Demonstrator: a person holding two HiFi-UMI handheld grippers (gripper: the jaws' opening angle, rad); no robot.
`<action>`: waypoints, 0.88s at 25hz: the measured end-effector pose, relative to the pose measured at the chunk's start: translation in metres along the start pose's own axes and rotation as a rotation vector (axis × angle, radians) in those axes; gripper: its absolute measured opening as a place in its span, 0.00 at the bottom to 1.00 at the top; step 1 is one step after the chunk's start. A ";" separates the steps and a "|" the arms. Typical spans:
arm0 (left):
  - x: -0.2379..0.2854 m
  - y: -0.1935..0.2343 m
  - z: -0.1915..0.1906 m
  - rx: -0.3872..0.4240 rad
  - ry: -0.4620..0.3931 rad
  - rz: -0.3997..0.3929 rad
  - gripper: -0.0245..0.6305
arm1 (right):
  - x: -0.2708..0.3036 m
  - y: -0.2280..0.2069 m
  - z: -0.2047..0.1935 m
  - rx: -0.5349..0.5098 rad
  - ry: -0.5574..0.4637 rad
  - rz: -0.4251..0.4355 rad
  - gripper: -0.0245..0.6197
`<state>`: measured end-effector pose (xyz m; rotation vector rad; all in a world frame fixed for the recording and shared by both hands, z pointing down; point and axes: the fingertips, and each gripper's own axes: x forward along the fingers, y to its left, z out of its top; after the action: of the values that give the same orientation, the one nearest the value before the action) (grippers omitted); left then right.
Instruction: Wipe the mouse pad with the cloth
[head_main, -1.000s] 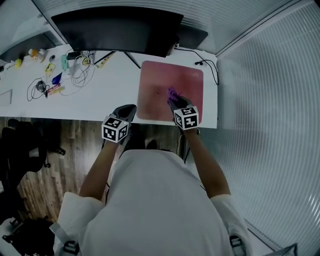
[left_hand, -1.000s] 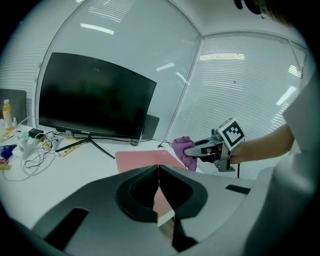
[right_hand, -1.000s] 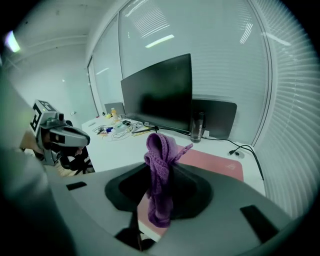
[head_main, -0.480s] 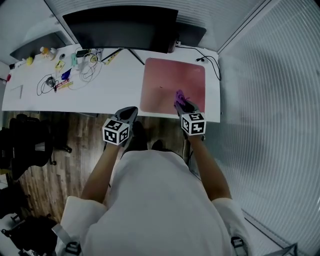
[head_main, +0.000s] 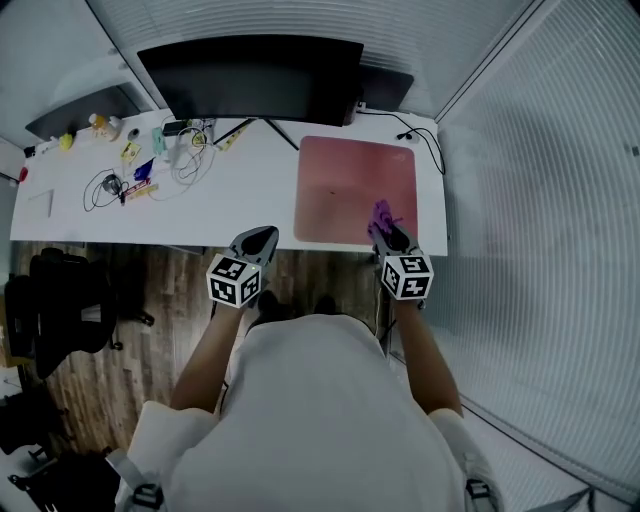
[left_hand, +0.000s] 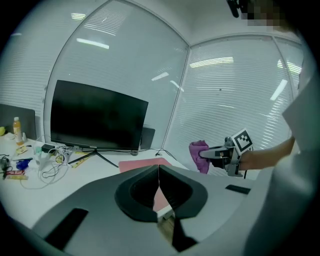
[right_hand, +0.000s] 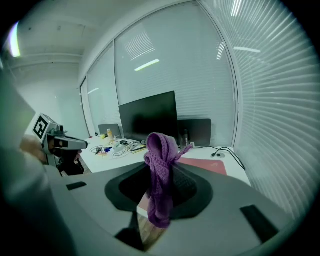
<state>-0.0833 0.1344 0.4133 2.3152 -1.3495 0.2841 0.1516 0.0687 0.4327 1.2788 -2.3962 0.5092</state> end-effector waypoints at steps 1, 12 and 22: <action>-0.005 0.003 0.005 0.003 -0.012 0.000 0.07 | -0.003 0.003 0.003 0.002 -0.008 -0.006 0.23; -0.026 0.023 0.038 0.060 -0.052 -0.042 0.07 | -0.016 0.026 0.034 0.005 -0.072 -0.041 0.23; -0.024 0.019 0.038 0.046 -0.062 -0.067 0.07 | -0.022 0.031 0.043 -0.007 -0.087 -0.053 0.23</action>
<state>-0.1135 0.1269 0.3761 2.4199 -1.3042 0.2262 0.1304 0.0800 0.3803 1.3837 -2.4253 0.4377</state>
